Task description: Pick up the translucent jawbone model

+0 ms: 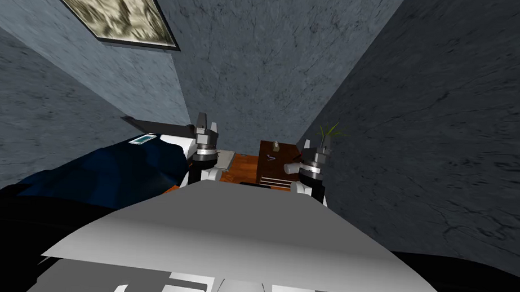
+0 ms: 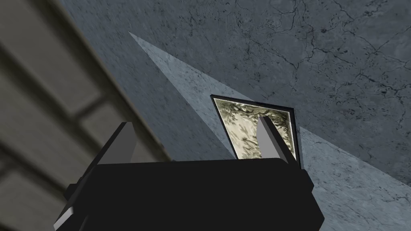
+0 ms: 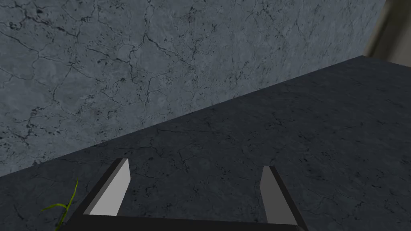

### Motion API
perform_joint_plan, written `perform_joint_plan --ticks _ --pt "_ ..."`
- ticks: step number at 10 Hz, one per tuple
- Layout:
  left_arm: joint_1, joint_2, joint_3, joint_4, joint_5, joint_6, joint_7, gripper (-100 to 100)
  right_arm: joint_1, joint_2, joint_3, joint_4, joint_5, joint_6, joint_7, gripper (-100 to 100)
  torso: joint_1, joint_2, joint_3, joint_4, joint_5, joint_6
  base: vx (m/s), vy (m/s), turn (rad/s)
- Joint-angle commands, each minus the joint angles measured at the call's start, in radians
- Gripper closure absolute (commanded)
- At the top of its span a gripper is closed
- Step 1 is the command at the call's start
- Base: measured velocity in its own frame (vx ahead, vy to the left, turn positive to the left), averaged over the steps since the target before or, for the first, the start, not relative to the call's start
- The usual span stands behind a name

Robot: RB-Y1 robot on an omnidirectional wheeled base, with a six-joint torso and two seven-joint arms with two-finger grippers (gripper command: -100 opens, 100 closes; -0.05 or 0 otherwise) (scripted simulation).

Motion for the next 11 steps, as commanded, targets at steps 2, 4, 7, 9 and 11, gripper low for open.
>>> perform_joint_plan --ticks 2,4,7,9,11 --pt "0.000 0.000 0.000 0.000 0.000 0.000 0.000 0 -0.011 -0.048 0.011 0.048 0.068 0.008 -0.013 -100 0.000 0.003 0.001 0.000 0.000 0.000 -0.085 0.002 0.172" --pt "0.000 0.000 0.000 0.000 0.000 0.000 0.000 0 -0.023 -0.088 0.023 0.098 0.127 0.015 -0.027 -100 0.000 0.007 0.004 0.002 0.000 0.000 -0.110 0.000 0.157" --pt "0.000 0.000 0.000 0.000 0.000 0.000 0.000 0 -0.037 -0.133 0.038 0.164 0.212 0.024 -0.044 -100 -0.001 0.005 0.003 0.001 0.000 0.000 -0.079 -0.006 0.143" --pt "0.000 0.000 0.000 0.000 0.000 0.000 0.000 0 -0.044 -0.157 0.047 0.202 0.263 0.029 -0.053 -100 -0.001 0.005 0.003 0.001 0.000 0.000 -0.068 0.003 0.109" --pt "0.000 0.000 0.000 0.000 0.000 0.000 0.000 0 -0.053 -0.182 0.056 0.242 0.320 0.034 -0.063 -100 -0.001 0.003 0.002 0.001 0.000 0.000 -0.049 0.005 0.165"
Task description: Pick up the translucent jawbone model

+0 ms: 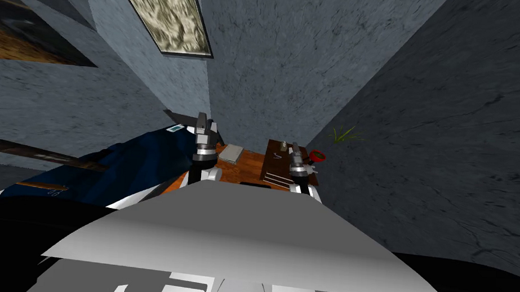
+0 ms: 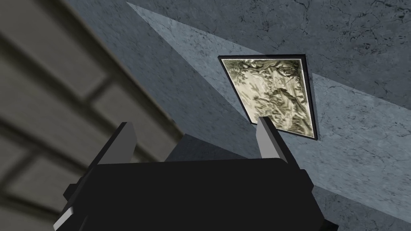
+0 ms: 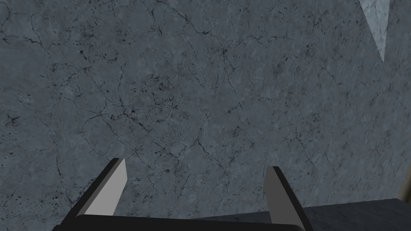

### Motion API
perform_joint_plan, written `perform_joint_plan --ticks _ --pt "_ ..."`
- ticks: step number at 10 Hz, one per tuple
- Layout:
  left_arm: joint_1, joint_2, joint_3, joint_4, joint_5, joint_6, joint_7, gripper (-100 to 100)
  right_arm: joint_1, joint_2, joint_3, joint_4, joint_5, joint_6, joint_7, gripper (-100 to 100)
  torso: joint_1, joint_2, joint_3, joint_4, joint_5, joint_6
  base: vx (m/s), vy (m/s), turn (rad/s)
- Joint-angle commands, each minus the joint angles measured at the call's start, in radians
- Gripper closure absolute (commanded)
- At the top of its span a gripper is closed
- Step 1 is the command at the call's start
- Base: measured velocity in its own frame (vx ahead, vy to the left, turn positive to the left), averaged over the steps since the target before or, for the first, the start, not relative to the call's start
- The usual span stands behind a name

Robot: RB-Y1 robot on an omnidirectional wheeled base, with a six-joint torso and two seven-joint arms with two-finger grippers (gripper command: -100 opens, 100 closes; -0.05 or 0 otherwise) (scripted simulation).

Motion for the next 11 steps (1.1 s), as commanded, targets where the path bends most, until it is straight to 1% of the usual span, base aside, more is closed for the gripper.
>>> perform_joint_plan --ticks 1,2,3,4,5,6,7,8,9,10,11 --pt "0.000 0.000 0.000 0.000 0.000 0.000 0.000 0 0.001 -0.010 0.008 0.015 0.048 0.003 -0.004 -100 0.000 0.000 0.000 0.000 0.000 0.000 -0.048 0.005 0.079" --pt "0.000 0.000 0.000 0.000 0.000 0.000 0.000 0 -0.007 -0.035 0.018 0.056 0.079 0.009 -0.014 -100 0.000 0.000 0.000 0.000 0.000 0.001 -0.056 0.015 0.168" --pt "0.000 0.000 0.000 0.000 0.000 0.000 0.000 0 -0.007 -0.035 0.018 0.058 0.108 0.009 -0.014 -100 0.000 0.000 0.000 0.000 0.000 0.000 -0.053 0.009 0.096" --pt "0.000 0.000 0.000 0.000 0.000 0.000 0.000 0 -0.016 -0.061 0.028 0.099 0.136 0.014 -0.024 -100 0.000 0.000 0.000 0.000 0.000 0.001 -0.066 0.010 0.216" --pt "0.000 0.000 0.000 0.000 0.000 0.000 0.000 0 -0.016 -0.061 0.028 0.103 0.170 0.014 -0.024 -100 0.000 0.001 0.001 0.000 0.000 0.000 -0.052 0.005 0.109" --pt "0.000 0.000 0.000 0.000 0.000 0.000 0.000 0 -0.026 -0.088 0.039 0.134 0.202 0.020 -0.035 -100 0.000 0.000 0.000 0.000 0.000 0.001 -0.056 0.022 0.220" --pt "0.000 0.000 0.000 0.000 0.000 0.000 0.000 0 -0.026 -0.088 0.039 0.150 0.233 0.020 -0.035 -100 0.000 0.000 0.000 0.000 0.000 0.000 -0.043 0.011 0.093" --pt "0.000 0.000 0.000 0.000 0.000 0.000 0.000 0 -0.026 -0.088 0.039 0.150 0.245 0.020 -0.035 -100 0.000 0.000 0.000 0.000 0.000 0.001 -0.016 0.003 -0.030" --pt "0.000 0.000 0.000 0.000 0.000 0.000 0.000 0 -0.035 -0.114 0.049 0.193 0.287 0.026 -0.045 -100 -0.001 -0.002 -0.001 0.000 0.000 0.001 -0.038 0.020 0.207" --pt "0.000 0.000 0.000 0.000 0.000 0.000 0.000 0 -0.035 -0.114 0.049 0.199 0.316 0.026 -0.045 -100 0.000 -0.001 -0.001 0.000 0.000 0.000 -0.037 0.012 0.148" --pt "0.000 0.000 0.000 0.000 0.000 0.000 0.000 0 -0.045 -0.140 0.060 0.243 0.345 0.032 -0.056 -100 0.000 -0.001 -0.001 0.000 0.000 0.001 -0.042 0.015 0.236"
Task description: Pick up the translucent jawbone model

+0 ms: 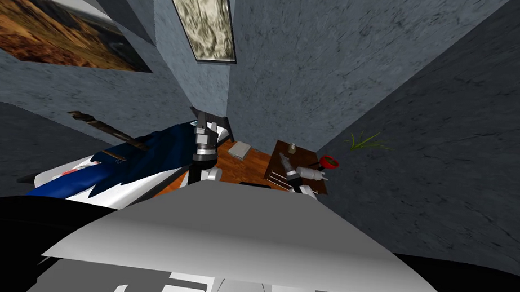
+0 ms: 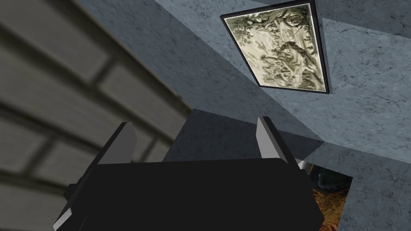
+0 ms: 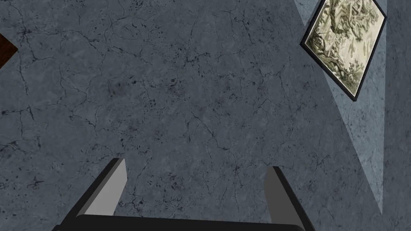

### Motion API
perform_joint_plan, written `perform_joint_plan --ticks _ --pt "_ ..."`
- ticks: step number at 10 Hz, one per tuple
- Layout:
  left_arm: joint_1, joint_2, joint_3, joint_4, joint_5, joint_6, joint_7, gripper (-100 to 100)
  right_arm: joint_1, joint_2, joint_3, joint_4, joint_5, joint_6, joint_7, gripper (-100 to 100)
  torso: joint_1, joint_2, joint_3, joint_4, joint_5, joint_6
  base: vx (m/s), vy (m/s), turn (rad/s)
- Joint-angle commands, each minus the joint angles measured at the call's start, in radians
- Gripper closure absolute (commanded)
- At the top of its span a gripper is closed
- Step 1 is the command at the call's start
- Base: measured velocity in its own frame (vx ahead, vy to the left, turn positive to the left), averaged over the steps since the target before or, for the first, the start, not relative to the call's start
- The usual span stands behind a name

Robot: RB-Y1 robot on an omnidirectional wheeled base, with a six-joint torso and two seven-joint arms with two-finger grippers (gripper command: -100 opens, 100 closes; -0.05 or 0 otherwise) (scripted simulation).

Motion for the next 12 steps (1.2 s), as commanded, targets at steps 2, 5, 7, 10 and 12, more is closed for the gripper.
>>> perform_joint_plan --ticks 2,5,7,10,12 --pt "0.000 0.000 0.000 0.000 0.000 0.000 0.000 0 -0.003 -0.009 0.010 0.024 0.068 0.007 -0.004 -100 0.000 0.000 0.000 0.000 0.000 0.001 -0.027 0.007 0.032" --pt "0.000 0.000 0.000 0.000 0.000 0.000 0.000 0 -0.014 -0.035 0.020 0.075 0.144 0.013 -0.014 -100 -0.001 -0.001 0.000 0.000 0.000 0.001 -0.023 0.010 0.113" --pt "0.000 0.000 0.000 0.000 0.000 0.000 0.000 0 -0.024 -0.061 0.031 0.127 0.210 0.020 -0.025 -100 0.000 -0.002 -0.001 0.000 0.000 0.000 -0.020 0.015 0.185" --pt "0.000 0.000 0.000 0.000 0.000 0.000 0.000 0 -0.035 -0.087 0.041 0.179 0.290 0.026 -0.035 -100 0.000 -0.001 -0.001 0.000 0.000 0.000 -0.017 0.013 0.122" --pt "0.000 0.000 0.000 0.000 0.000 0.000 0.000 0 -0.045 -0.112 0.051 0.230 0.341 0.032 -0.045 -100 -0.001 -0.002 -0.001 0.000 0.000 0.001 -0.012 0.010 0.111"
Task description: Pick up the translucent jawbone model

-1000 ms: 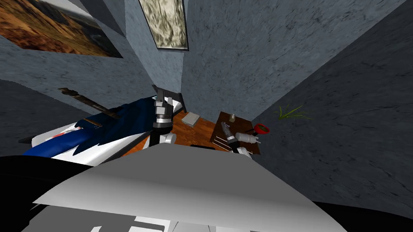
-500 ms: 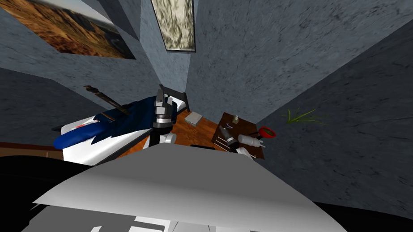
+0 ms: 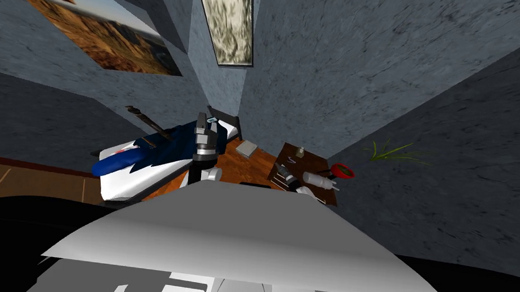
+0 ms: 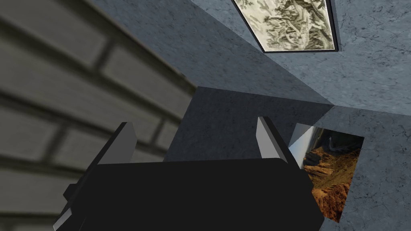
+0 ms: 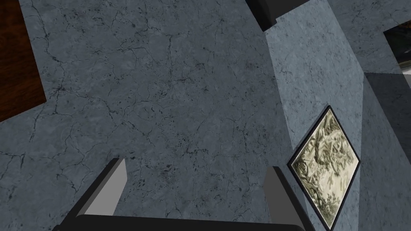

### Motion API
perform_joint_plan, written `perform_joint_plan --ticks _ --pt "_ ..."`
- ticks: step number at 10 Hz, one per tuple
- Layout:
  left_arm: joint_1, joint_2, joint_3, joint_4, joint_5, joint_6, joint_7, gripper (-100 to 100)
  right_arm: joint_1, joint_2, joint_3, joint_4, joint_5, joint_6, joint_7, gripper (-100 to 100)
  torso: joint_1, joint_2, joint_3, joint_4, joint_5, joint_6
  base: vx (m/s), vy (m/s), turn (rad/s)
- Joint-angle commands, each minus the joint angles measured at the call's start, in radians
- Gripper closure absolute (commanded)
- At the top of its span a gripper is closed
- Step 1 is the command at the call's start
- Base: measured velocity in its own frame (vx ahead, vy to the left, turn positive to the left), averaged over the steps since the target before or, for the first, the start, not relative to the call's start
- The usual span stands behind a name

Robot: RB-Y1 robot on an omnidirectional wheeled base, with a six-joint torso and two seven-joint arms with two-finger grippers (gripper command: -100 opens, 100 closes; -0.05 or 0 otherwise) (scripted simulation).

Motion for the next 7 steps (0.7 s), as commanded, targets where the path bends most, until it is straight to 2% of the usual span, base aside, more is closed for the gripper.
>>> perform_joint_plan --ticks 1,2,3,5,6,7 --pt "0.000 0.000 0.000 0.000 0.000 0.000 0.000 0 0.004 -0.017 0.005 0.014 0.050 0.005 -0.008 -100 0.000 0.000 0.000 0.000 0.000 0.000 -0.012 0.009 0.121" --pt "0.000 0.000 0.000 0.000 0.000 0.000 0.000 0 0.004 -0.017 0.005 0.014 0.062 0.005 -0.008 -100 0.000 0.000 0.000 0.000 0.000 0.001 -0.004 0.002 -0.047" --pt "0.000 0.000 0.000 0.000 0.000 0.000 0.000 0 -0.007 -0.042 0.014 0.059 0.101 0.011 -0.018 -100 -0.001 0.000 0.000 0.000 0.000 0.001 -0.007 0.018 0.214" --pt "0.000 0.000 0.000 0.000 0.000 0.000 0.000 0 -0.007 -0.042 0.014 0.066 0.143 0.011 -0.018 -100 0.000 0.000 0.000 0.000 0.000 0.001 -0.003 0.005 0.075" --pt "0.000 0.000 0.000 0.000 0.000 0.000 0.000 0 -0.017 -0.066 0.024 0.111 0.182 0.017 -0.027 -100 -0.001 -0.001 0.000 0.000 0.000 0.001 0.000 0.014 0.231" --pt "0.000 0.000 0.000 0.000 0.000 0.000 0.000 0 -0.017 -0.066 0.024 0.119 0.209 0.017 -0.027 -100 0.000 -0.001 0.000 0.000 0.000 0.000 0.000 0.008 0.126"
